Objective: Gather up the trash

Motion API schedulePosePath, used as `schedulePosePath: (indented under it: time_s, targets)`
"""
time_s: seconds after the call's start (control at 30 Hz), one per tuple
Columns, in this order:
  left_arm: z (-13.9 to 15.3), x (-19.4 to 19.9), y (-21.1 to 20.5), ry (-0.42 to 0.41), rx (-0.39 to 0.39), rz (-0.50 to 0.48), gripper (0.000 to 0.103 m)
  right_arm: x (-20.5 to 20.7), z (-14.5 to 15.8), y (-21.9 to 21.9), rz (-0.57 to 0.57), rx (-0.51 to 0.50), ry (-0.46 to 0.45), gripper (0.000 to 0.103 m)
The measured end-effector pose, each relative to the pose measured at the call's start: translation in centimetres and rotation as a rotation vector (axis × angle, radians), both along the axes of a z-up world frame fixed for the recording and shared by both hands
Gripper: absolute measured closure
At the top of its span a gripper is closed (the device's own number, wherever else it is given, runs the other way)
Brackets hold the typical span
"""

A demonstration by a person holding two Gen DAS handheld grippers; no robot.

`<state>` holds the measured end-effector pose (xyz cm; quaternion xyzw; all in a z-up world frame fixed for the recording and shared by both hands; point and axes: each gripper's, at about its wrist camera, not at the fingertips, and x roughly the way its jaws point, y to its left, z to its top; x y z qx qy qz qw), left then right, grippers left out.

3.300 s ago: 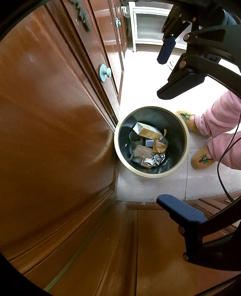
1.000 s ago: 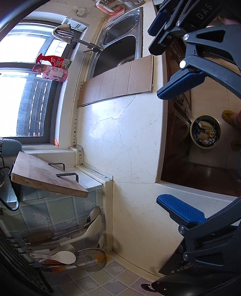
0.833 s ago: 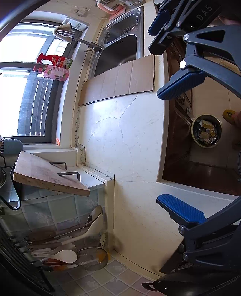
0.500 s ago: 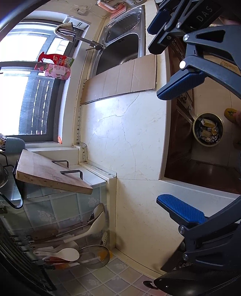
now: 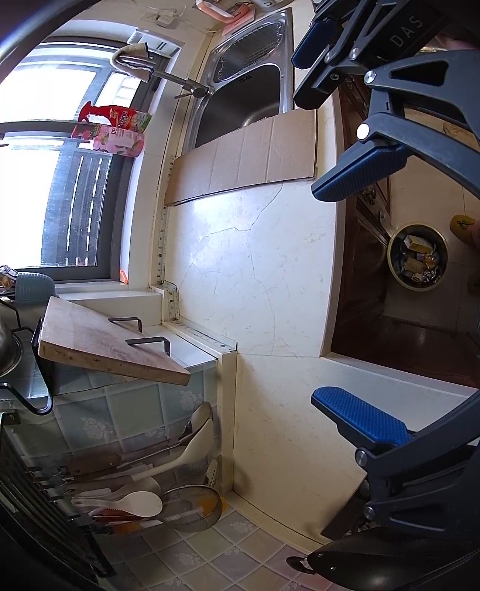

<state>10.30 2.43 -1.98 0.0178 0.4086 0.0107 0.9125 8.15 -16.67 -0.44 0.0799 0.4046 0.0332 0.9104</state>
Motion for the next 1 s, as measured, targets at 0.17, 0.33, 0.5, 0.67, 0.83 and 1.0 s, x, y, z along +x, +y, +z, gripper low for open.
schedulePosePath:
  time_s: [0.17, 0.33, 0.5, 0.67, 0.83, 1.0]
  targets:
    - [0.2, 0.0, -0.2, -0.009, 0.004, 0.002, 0.004, 0.1, 0.0, -0.1, 0.000, 0.000, -0.001, 0.040]
    - [0.1, 0.2, -0.1, -0.009, 0.005, -0.002, 0.004, 0.3, 0.2, -0.4, 0.005, -0.004, -0.008, 0.040]
    - [0.1, 0.2, -0.4, -0.008, 0.011, 0.009, 0.004, 0.5, 0.1, -0.6, 0.010, -0.005, -0.008, 0.040]
    - [0.0, 0.4, -0.9, -0.005, 0.013, 0.019, 0.004, 0.7, 0.0, -0.8, 0.018, -0.010, -0.007, 0.040]
    - [-0.1, 0.7, -1.3, -0.004, 0.016, 0.025, 0.004, 1.0, -0.2, -1.2, 0.025, -0.011, -0.004, 0.040]
    - [-0.3, 1.0, -1.7, 0.002, 0.015, 0.031, 0.004, 1.4, -0.3, -1.5, 0.031, -0.009, -0.003, 0.040]
